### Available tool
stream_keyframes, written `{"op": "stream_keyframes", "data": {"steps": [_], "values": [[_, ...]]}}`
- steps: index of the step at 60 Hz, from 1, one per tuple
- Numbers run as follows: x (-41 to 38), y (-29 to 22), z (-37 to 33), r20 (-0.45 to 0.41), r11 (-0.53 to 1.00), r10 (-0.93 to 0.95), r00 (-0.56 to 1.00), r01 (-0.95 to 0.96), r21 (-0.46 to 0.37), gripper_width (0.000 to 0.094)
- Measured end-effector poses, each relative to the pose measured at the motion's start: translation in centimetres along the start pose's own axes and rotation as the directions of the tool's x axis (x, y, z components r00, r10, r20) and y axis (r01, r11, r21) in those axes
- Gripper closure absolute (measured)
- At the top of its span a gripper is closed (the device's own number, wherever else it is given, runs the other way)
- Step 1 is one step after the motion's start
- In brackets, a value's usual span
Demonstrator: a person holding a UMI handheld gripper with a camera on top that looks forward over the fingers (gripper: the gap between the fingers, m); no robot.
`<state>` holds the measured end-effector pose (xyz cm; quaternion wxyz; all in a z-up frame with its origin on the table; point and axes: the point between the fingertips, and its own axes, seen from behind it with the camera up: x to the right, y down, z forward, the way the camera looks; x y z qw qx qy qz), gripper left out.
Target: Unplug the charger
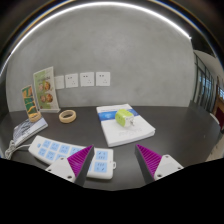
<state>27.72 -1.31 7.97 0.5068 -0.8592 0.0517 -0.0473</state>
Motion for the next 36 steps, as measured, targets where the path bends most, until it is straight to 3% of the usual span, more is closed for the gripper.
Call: {"op": "stream_keyframes", "data": {"steps": [19,31,36], "values": [[-8.4,6.2,-11.9,0.027,0.999,0.017,0.999,-0.016,-0.039,0.0090],[-4.4,8.2,-15.2,-0.021,1.000,0.003,1.000,-0.004,-0.013,0.0096],[-2.3,9.2,-16.0,0.015,1.000,0.017,1.000,-0.017,-0.019,0.0101]]}}
